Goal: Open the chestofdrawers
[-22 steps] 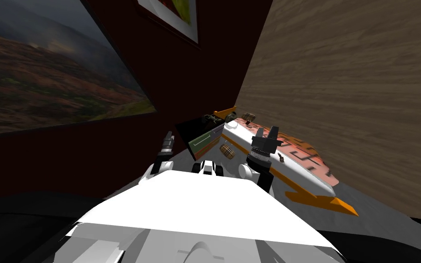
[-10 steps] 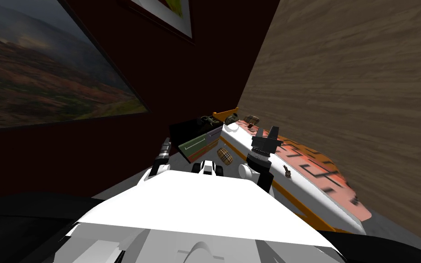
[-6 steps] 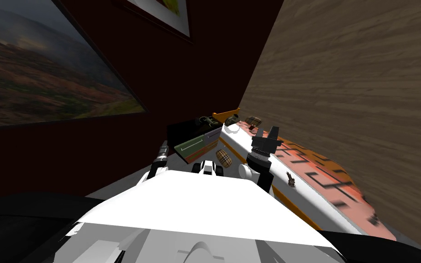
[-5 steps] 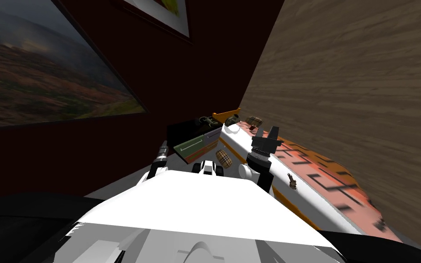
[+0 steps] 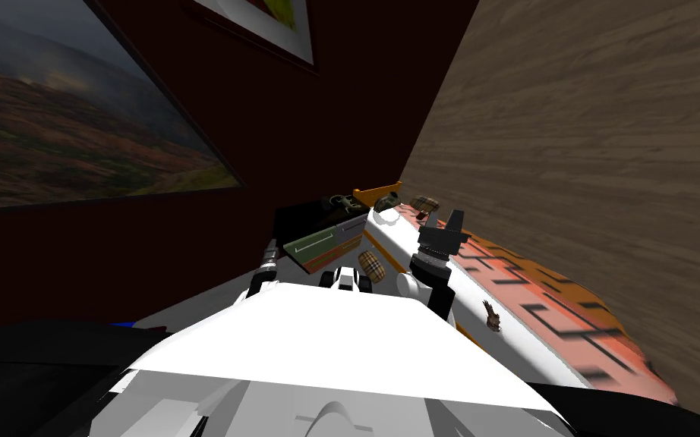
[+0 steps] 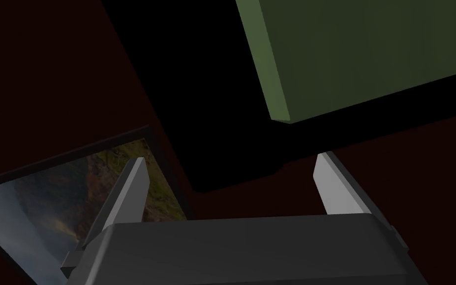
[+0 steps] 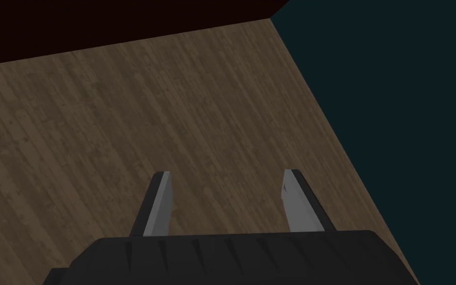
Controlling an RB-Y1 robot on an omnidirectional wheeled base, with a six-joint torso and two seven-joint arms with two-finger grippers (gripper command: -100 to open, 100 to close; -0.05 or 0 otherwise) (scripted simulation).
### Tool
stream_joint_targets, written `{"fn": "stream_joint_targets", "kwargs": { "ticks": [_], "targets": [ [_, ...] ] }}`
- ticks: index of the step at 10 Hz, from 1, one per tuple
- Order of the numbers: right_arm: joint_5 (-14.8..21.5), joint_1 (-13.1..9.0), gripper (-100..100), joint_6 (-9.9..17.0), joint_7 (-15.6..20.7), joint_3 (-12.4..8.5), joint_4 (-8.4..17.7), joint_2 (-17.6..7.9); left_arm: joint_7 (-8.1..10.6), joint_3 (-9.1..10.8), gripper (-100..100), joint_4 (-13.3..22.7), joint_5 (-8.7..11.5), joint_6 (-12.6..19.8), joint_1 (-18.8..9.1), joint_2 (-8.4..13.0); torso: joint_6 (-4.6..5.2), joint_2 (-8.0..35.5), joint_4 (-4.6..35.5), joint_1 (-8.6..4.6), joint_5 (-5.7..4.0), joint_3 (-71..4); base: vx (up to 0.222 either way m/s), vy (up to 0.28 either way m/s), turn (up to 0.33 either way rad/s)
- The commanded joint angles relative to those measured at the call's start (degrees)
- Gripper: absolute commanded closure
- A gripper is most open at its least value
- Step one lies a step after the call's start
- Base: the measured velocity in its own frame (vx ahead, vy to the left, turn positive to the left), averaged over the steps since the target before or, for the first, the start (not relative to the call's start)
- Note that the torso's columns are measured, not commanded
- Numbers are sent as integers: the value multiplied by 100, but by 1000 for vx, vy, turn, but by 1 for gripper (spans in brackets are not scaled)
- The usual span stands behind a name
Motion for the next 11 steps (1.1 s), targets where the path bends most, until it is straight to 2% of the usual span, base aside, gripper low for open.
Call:
{"fn": "stream_joint_targets", "kwargs": {
  "ticks": [1, 2, 3, 6, 7, 8, 9, 10, 11],
  "targets": [
    [0, 0, 0, 0, 0, 0, 0, 0, 8, 33, -100, 362, 14, 80, -20, -284, 8, 1, -2, 8, 14, 2, 86, -117, 94],
    [0, 0, 0, 0, 0, 0, 0, 0, 8, 75, -100, 492, 23, 77, -36, -405, 21, 2, -6, 0, 32, 6, 57, -178, -4],
    [0, -1, 0, 0, 0, 1, 0, 0, 8, 113, -100, 606, 31, 75, -50, -549, -19, 22, 15, 1, -20, 9, 41, -183, 62],
    [0, -1, 0, 0, 0, 0, 0, 0, 7, 185, -100, 825, 47, 70, -78, -1041, -49, 35, 28, 57, -39, 12, 55, -110, 29],
    [0, -1, 0, 0, 0, 0, 0, -1, 7, 194, -100, 850, 48, 69, -81, -1139, -51, 43, 31, 63, -39, 17, 24, -31, 25],
    [0, -1, 0, 0, 0, -1, 0, -1, 26, 183, -100, 852, 51, 55, -71, -1041, -51, 48, 33, 62, -40, 20, 9, -10, 3],
    [0, -1, 0, 0, 0, -1, 1, -1, -130, 463, -100, 1154, 91, 35, -365, -984, -52, 50, 33, 54, -43, 21, -79, 3, -234],
    [0, -4, 0, 1, 0, 0, 1, -1, -130, 463, -100, 1176, 91, 35, -420, -984, -47, 69, 38, 46, -45, 32, -108, 11, -111],
    [0, -3, 0, 1, 0, -1, 1, -1, -288, 711, -100, 1412, 128, 22, -645, -917, -54, 65, 38, 41, -46, 31, -124, 13, -159]
  ]
}}
